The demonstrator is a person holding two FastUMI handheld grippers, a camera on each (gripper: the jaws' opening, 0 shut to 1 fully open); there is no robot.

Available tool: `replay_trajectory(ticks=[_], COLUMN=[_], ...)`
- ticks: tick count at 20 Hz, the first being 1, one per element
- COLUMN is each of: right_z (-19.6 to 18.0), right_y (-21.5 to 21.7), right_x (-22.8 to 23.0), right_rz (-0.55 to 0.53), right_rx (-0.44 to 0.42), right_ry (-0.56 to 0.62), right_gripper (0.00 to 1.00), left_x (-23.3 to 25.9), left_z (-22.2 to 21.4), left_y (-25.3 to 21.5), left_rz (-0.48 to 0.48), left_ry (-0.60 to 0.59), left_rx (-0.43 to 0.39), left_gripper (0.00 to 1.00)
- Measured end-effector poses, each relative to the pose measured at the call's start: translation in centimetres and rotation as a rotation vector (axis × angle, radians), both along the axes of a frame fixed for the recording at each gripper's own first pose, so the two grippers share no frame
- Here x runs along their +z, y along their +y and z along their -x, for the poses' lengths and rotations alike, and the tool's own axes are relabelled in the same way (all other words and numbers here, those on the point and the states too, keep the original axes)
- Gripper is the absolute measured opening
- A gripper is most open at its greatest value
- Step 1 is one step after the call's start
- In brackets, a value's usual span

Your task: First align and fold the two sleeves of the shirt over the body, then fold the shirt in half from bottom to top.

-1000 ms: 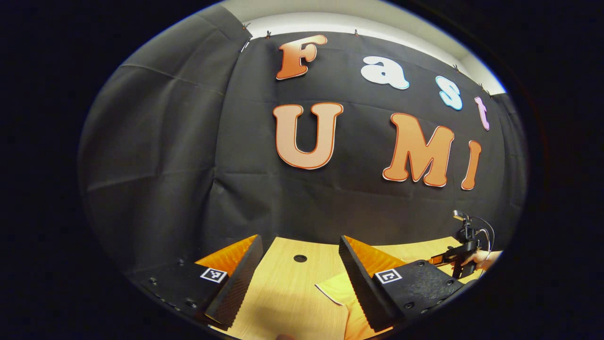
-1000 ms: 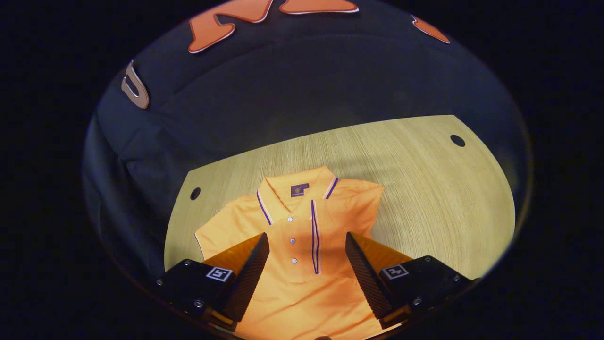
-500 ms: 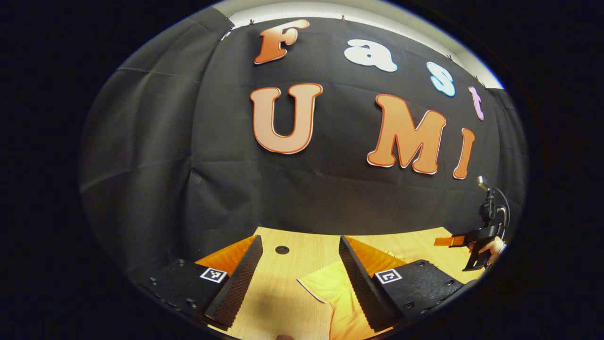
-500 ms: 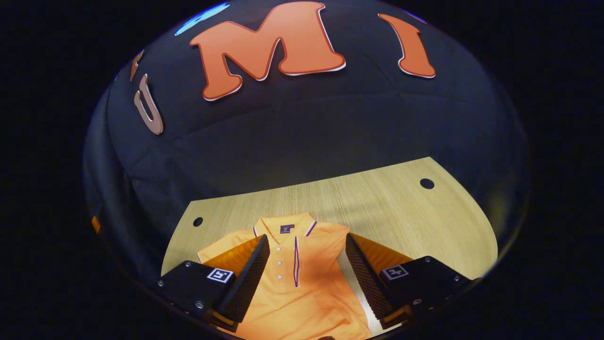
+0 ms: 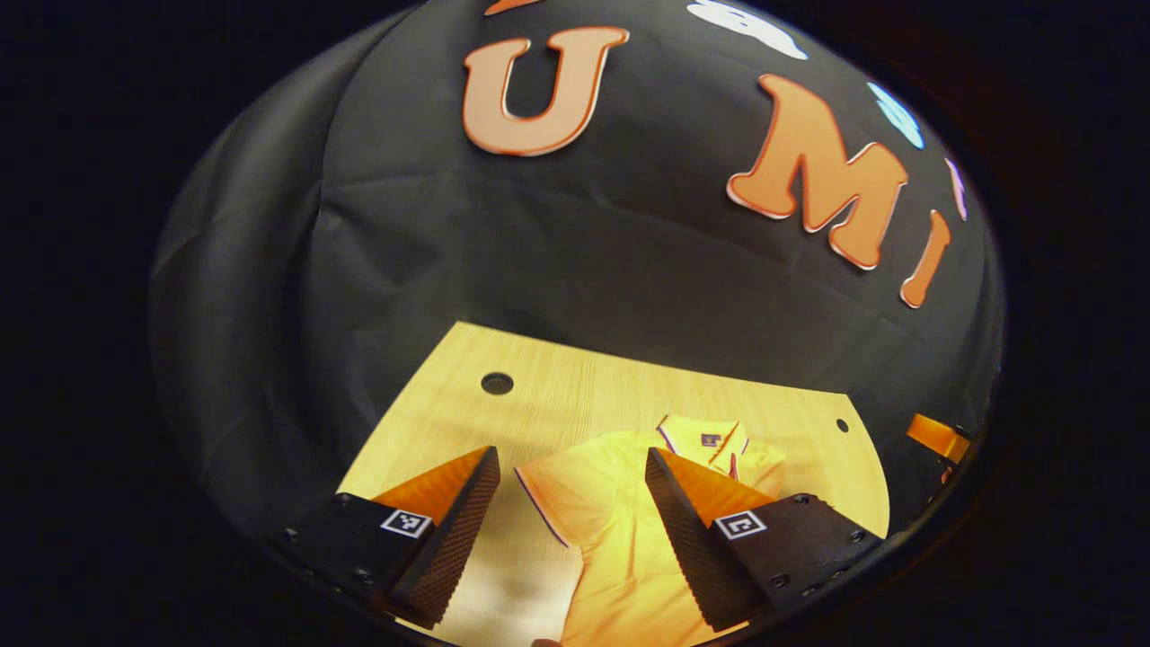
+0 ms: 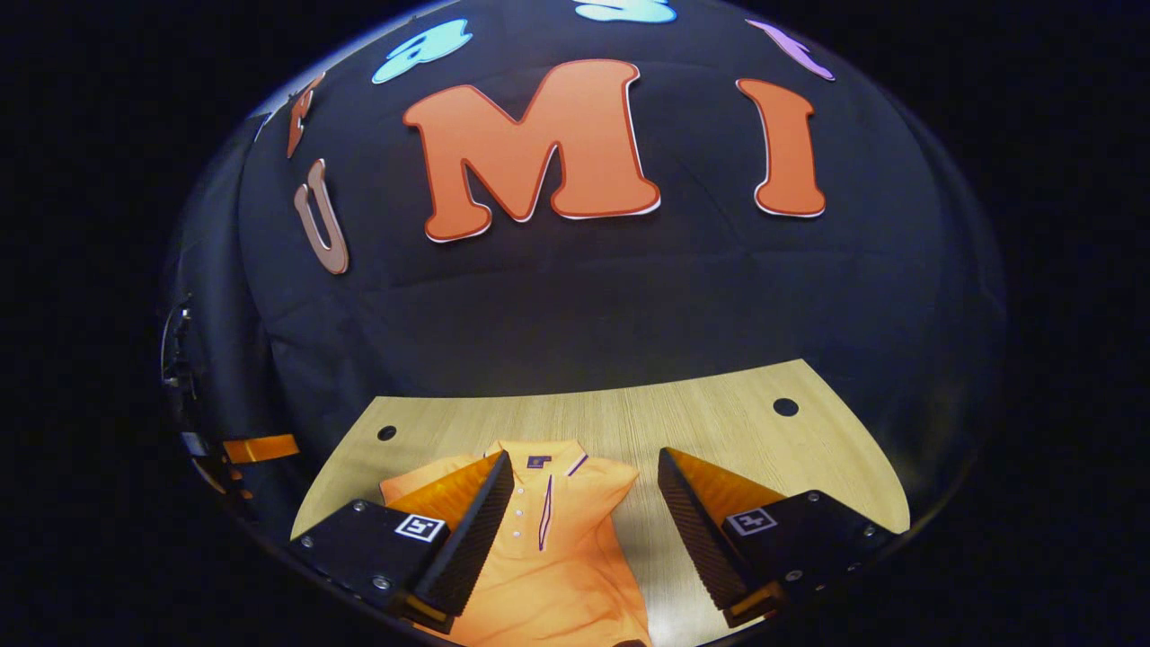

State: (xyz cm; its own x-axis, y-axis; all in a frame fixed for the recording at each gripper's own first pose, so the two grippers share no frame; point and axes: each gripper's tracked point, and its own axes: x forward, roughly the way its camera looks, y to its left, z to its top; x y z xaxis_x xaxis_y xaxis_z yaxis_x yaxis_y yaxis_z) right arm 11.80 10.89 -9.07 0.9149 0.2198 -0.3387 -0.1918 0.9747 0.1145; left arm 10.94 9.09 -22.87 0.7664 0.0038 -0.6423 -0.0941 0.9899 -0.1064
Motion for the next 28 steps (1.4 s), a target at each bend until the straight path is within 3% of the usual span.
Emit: replay_trajectory(ticks=[5,8,12,17,21,23,24,25,27,28], right_z=[-0.3,-0.4,-0.9,-1.0,-1.0,-0.8,-0.7,-0.6,-0.6,-0.6], right_y=[-1.0,-1.5,-2.6,-4.7,-5.2,-5.2,-5.1,-5.1,-5.3,-5.4], right_x=[-1.3,-1.7,-3.1,-5.0,-5.4,-5.6,-5.7,-5.7,-5.8,-5.9], right_rz=[0.028,0.006,-0.022,-0.051,-0.072,-0.075,-0.079,-0.080,-0.077,-0.075], right_rx=[0.047,0.068,0.077,0.062,0.059,0.063,0.065,0.063,0.058,0.056], right_ry=[0.043,0.063,0.095,0.141,0.143,0.148,0.150,0.150,0.152,0.152], right_gripper=[0.98,0.98,0.98,0.98,0.98,0.98,0.98,0.98,0.98,0.98], left_x=[-9.6,-13.8,-17.7,-19.6,-20.5,-20.6,-20.4,-20.6,-20.6,-20.7], left_z=[-2.5,-1.9,-2.5,-2.2,-2.0,-2.7,-2.9,-3.0,-3.2,-2.9], left_y=[-0.2,0.1,1.2,1.5,1.7,1.0,0.7,0.4,-0.3,-0.6], left_rz=[0.025,0.073,0.014,0.008,-0.072,-0.083,-0.085,-0.084,-0.079,-0.074], left_ry=[0.288,0.428,0.491,0.546,0.580,0.575,0.571,0.573,0.570,0.577], left_rx=[0.090,0.195,0.215,0.264,0.216,0.187,0.177,0.170,0.143,0.133], left_gripper=[0.99,0.99,0.99,0.99,0.98,0.89,0.75,0.70,0.41,0.17])
